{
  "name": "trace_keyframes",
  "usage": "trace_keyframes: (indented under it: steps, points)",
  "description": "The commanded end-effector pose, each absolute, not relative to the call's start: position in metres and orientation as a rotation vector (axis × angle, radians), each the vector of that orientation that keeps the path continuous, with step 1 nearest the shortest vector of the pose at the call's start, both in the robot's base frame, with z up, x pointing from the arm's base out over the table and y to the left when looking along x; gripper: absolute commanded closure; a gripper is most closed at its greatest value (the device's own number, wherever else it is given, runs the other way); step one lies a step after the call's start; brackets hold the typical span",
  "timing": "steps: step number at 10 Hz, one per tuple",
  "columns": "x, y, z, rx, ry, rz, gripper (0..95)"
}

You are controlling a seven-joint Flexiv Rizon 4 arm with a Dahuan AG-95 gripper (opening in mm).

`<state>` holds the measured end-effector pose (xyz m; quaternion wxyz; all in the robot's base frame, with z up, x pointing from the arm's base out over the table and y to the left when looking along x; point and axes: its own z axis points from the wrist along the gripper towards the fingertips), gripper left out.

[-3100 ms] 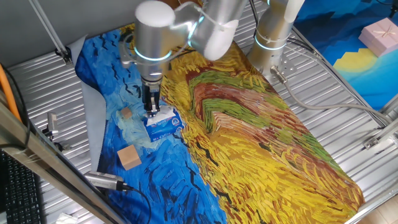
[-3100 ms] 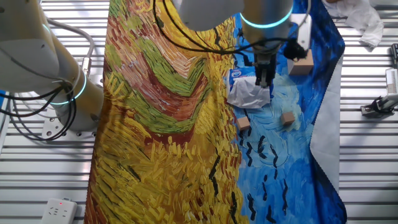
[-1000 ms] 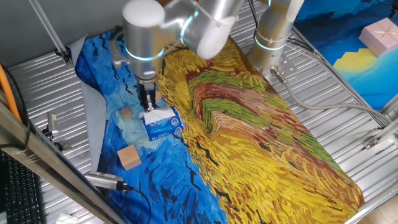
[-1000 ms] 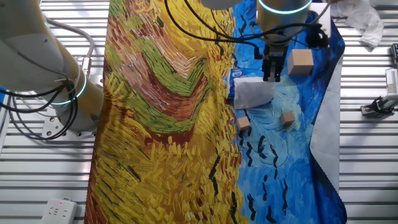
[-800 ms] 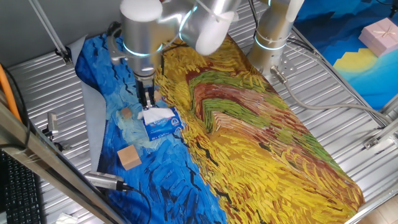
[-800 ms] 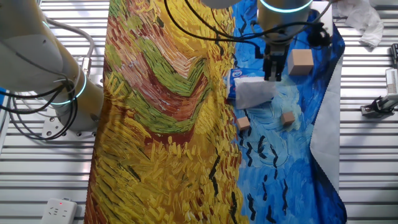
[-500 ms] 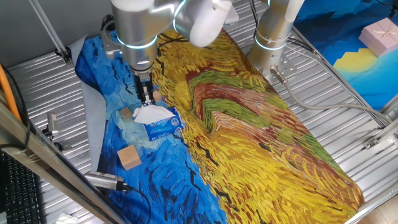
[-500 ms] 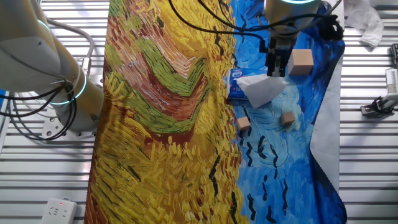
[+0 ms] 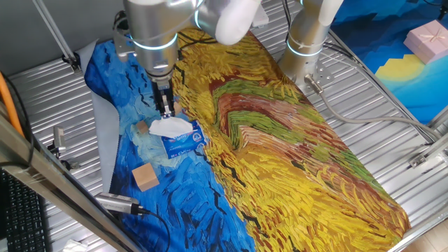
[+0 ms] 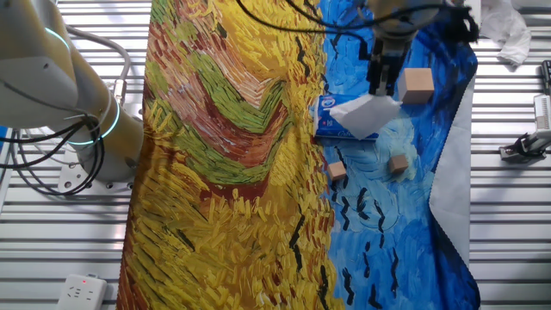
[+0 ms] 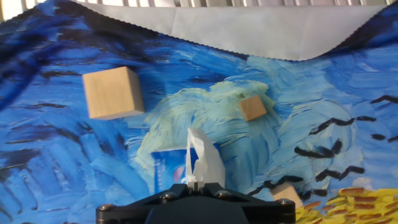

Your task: Pull out a napkin

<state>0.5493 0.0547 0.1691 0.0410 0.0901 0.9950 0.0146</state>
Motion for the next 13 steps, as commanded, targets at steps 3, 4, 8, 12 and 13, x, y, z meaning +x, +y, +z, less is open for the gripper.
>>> trace_keyframes:
  steps: [3,4,8,12,13]
  points:
    - [0.549,0.054,0.175,0.272,3.051,0.046,95.0]
    - [0.549,0.054,0.178,0.268,3.053,0.043,95.0]
    - [0.544,0.050,0.206,0.261,3.087,0.040,95.0]
    - [0.542,0.049,0.217,0.252,3.092,0.044,95.0]
    - [0.542,0.049,0.218,0.254,3.094,0.047,95.0]
